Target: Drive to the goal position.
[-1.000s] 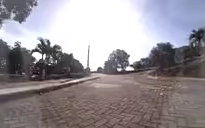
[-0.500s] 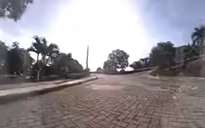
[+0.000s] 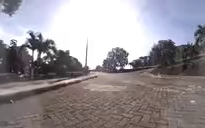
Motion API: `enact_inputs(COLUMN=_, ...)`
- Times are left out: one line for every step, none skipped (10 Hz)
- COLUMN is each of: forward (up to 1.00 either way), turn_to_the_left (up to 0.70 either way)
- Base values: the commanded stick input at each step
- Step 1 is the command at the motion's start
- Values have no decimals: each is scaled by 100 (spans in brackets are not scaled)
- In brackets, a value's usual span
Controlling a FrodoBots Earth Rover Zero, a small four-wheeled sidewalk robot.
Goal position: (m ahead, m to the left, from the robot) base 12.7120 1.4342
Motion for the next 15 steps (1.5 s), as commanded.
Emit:
enact_inputs(forward=100, turn_to_the_left=-27)
enact_inputs(forward=100, turn_to_the_left=-27)
enact_inputs(forward=100, turn_to_the_left=-27)
enact_inputs(forward=100, turn_to_the_left=-27)
enact_inputs(forward=100, turn_to_the_left=-27)
enact_inputs(forward=100, turn_to_the_left=-27)
enact_inputs(forward=100, turn_to_the_left=-27)
enact_inputs(forward=100, turn_to_the_left=-14)
enact_inputs(forward=100, turn_to_the_left=0)
enact_inputs(forward=100, turn_to_the_left=0)
enact_inputs(forward=100, turn_to_the_left=0)
enact_inputs(forward=100, turn_to_the_left=0)
enact_inputs(forward=100, turn_to_the_left=0)
enact_inputs(forward=100, turn_to_the_left=0)
enact_inputs(forward=100, turn_to_the_left=0)
